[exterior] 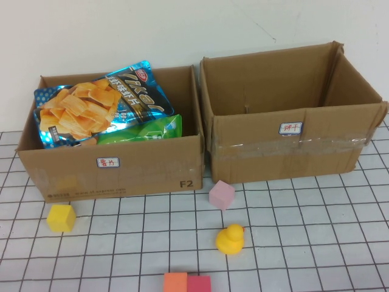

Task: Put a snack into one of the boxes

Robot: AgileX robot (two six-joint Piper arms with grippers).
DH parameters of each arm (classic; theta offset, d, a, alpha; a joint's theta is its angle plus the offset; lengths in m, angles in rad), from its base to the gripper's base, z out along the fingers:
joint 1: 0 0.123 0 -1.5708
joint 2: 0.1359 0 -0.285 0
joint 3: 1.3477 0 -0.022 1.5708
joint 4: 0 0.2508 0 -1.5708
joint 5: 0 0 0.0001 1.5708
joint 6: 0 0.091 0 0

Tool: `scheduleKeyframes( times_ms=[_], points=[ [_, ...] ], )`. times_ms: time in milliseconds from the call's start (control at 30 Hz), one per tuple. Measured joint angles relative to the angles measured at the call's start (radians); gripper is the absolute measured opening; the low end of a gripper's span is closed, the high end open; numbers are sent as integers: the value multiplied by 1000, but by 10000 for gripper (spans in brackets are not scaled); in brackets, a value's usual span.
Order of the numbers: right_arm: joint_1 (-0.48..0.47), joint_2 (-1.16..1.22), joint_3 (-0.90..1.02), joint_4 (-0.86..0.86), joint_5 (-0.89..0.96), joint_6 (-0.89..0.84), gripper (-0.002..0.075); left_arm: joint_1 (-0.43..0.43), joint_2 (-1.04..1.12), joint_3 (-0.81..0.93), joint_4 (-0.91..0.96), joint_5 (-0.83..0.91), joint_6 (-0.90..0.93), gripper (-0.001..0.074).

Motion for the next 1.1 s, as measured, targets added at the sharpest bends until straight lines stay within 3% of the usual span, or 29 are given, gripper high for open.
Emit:
scheduleKeyframes(
  times_ms=[1100],
  points=[
    [-2,0,2,-8,-9,44,-1,0,0,0,-2,0,-3,-1]
  ],
)
